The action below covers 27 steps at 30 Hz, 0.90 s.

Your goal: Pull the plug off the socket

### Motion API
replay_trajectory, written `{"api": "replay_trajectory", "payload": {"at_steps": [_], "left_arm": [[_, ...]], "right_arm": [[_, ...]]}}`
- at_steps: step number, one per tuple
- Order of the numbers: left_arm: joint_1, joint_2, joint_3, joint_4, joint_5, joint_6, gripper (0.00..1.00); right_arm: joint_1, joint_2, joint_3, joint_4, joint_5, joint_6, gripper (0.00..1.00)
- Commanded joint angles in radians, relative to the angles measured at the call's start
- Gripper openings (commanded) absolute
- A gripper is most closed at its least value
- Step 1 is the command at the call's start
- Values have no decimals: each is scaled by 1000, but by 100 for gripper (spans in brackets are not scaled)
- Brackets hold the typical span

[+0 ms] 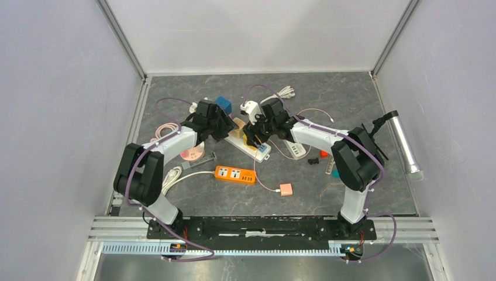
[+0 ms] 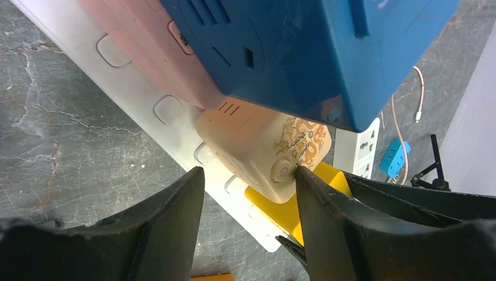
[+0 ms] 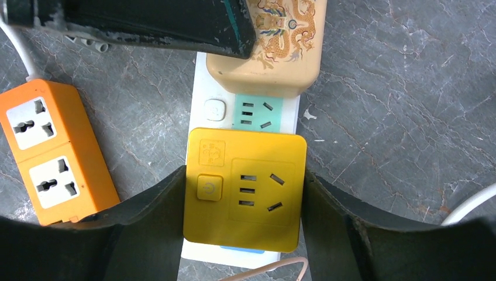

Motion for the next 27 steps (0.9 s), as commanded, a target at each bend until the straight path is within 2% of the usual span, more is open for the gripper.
{"api": "replay_trajectory", "payload": {"at_steps": [1,5,8,11,18,19,27], "left_arm": [[4,9,-26,-7,-52,-43,64],[5,5,-36,-39,-71,-38,61],[4,13,-36,-55,-73,-32,61],[4,18,-40,-65,-73,-17,60],[4,20,-68,-64,-72,10,58],[4,22,-72,-63,-71,12,57],[4,42,-76,-65,-72,32,54]], "right_arm": [[21,-30,-24,-3,-21,21,61],[21,-34,-20,-10,17,18,71],[21,-19,14,-41,23,31,70],[20,-9,36,-55,15,43,55],[21,-48,39,-12,7,67,3],[21,-51,44,-7,1,76,0],[14,-43,82,13,-63,129,0]]}}
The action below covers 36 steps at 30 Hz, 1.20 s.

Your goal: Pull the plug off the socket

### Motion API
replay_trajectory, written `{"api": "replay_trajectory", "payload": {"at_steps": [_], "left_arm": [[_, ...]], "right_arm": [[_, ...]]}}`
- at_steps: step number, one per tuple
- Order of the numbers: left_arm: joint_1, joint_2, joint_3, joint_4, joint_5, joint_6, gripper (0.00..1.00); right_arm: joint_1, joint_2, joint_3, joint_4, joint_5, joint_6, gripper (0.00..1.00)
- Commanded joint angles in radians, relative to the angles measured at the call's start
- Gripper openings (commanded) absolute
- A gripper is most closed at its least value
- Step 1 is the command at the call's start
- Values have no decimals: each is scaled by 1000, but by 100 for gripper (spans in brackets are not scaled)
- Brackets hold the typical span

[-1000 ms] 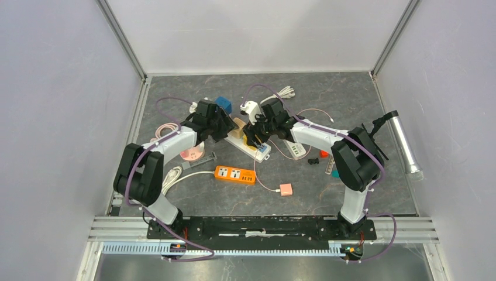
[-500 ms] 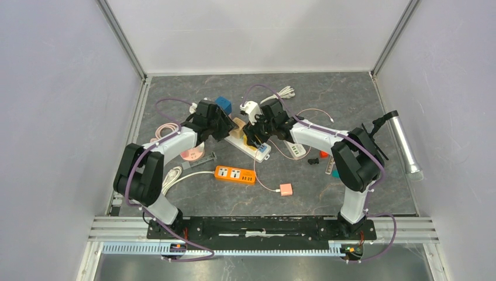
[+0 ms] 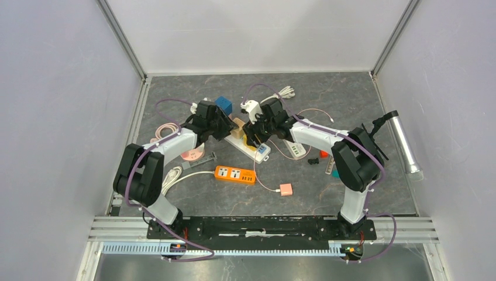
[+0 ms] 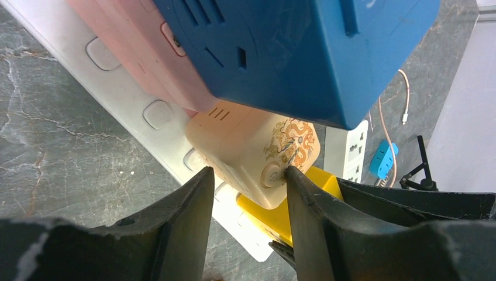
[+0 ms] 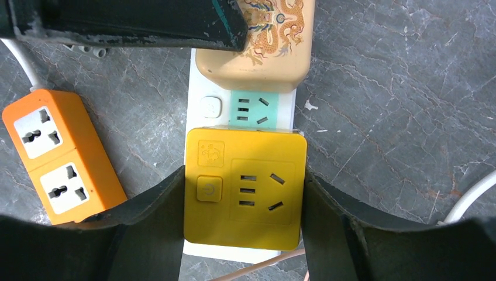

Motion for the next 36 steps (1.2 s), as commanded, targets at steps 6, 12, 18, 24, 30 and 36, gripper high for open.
{"api": "replay_trajectory", "payload": {"at_steps": [6,12,18,24,30,36], "left_arm": [[9,47,-33,-140,-68,58,52],[12,54,-24,-144,-62,61,51],[15,58,-24,-146,-58,64,50],[16,62,-24,-144,-51,64,49],[16,64,-25,-141,-47,64,49],[16,60,-30,-138,-45,64,49]], "right_arm": [[51,-26,72,-1,54,-44,0],[51,-42,57,8,70,-46,0],[3,-51,45,69,-50,46,0],[40,-26,48,13,43,-33,0],[36,-52,66,11,35,-39,0],[-6,-62,63,71,-48,44,0]]}}
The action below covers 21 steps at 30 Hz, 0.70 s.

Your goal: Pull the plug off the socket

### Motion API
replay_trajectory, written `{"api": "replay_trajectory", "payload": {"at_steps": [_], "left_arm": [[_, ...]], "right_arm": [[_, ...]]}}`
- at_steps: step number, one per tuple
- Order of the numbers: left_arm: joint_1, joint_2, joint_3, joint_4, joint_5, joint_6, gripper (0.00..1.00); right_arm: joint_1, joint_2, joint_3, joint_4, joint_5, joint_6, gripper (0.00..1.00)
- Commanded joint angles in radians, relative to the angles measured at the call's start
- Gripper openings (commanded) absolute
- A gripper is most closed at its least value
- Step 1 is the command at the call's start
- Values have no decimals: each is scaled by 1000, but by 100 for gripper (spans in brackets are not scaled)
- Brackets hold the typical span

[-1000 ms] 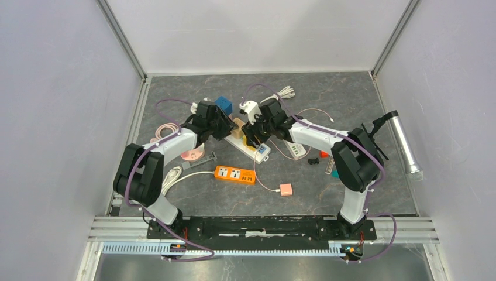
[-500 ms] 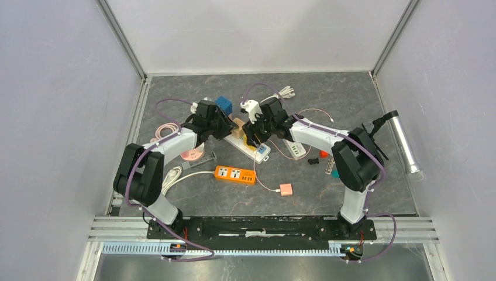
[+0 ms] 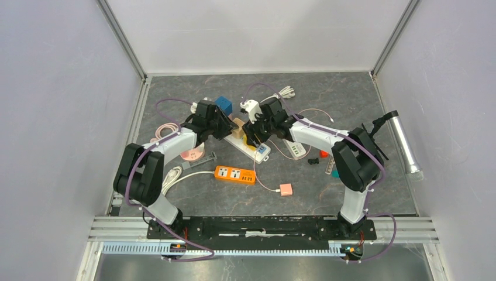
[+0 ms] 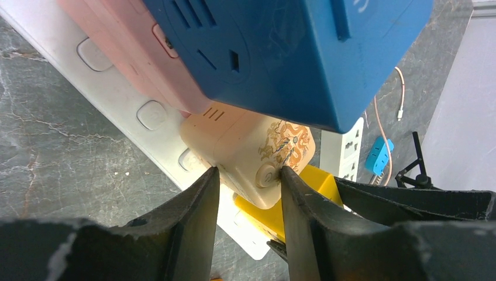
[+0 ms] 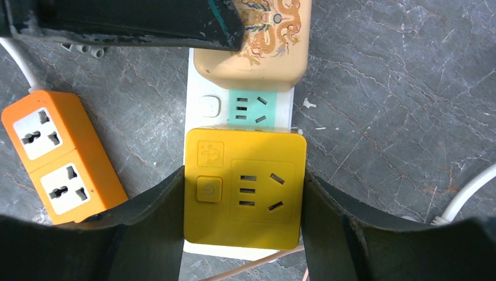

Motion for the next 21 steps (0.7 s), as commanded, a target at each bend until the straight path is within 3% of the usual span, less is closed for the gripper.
{"api": "replay_trajectory", "payload": {"at_steps": [1,10,15,21], "left_arm": [[11,56,-35,-142,-65,63,49],[11,67,-23,-144,-57,66,49],[11,79,-4,-169,-56,76,48],[13,102,23,-201,-62,90,47]], "right_arm": [[-15,-56,49,90,-80,44,0],[-1,-64,59,47,22,-29,0],[-83,-109,60,97,-97,41,0],[-93,-157,42,226,-160,143,0]]}}
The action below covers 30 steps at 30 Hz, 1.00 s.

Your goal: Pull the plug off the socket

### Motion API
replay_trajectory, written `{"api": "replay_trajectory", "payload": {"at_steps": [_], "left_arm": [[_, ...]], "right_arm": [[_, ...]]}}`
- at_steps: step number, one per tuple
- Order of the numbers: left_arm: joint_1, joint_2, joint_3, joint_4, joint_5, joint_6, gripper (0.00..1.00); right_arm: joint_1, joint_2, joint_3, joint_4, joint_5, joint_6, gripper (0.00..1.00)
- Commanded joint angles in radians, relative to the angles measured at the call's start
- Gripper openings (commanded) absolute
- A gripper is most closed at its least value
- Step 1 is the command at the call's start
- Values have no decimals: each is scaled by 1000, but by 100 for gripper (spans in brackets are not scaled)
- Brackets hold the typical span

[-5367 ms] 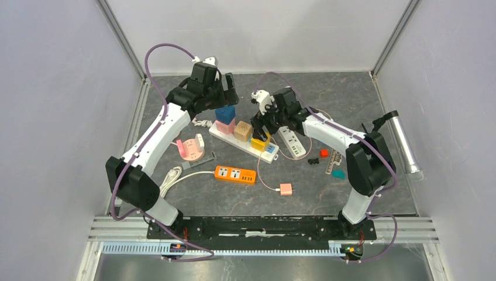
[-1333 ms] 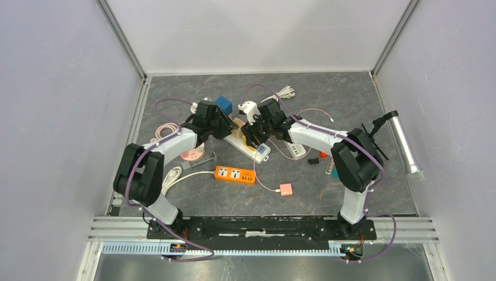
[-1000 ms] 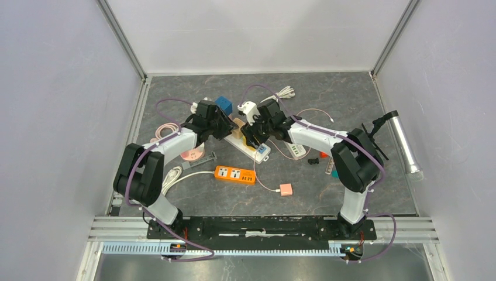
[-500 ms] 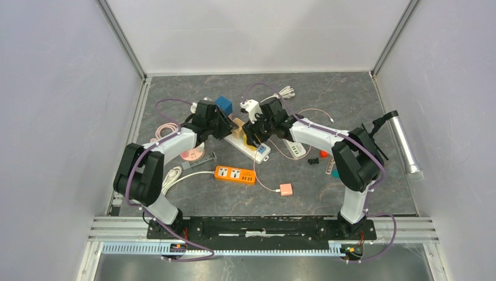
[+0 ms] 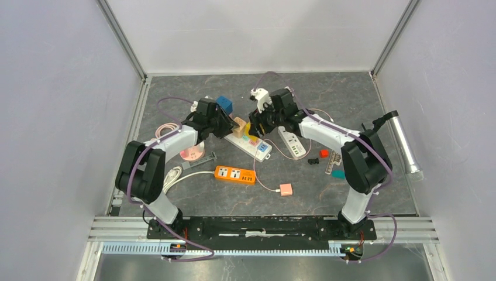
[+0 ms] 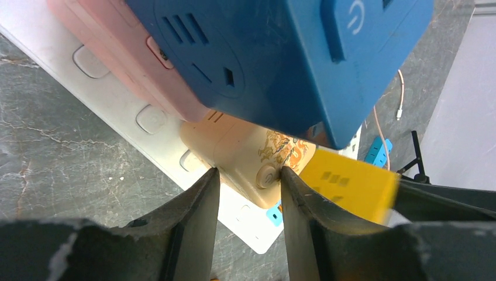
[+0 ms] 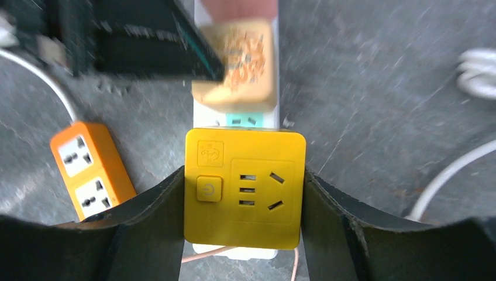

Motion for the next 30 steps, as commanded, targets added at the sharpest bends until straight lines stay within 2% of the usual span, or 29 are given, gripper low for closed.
{"api": "replay_trajectory", "payload": {"at_steps": [1,8,14,18,21,27,30], "left_arm": [[7,84,3,-204,-82,95,46],[9,65,16,-163,-34,114,47],[12,19,110,-109,99,182,60],[14,18,221,-140,191,232,69],[21,-1,269,-173,202,254,73],[32,-92,263,-201,250,309,86],[32,-165,212,-182,274,315,94]], "right_arm": [[-9,-125,31,218,-41,84,0],[-50,-173,8,203,149,90,0],[-140,-190,-5,200,263,166,0],[-198,-156,15,157,288,236,0],[-244,-124,30,133,296,260,1],[-334,-4,111,86,218,286,4],[-367,30,99,126,149,306,8]]}}
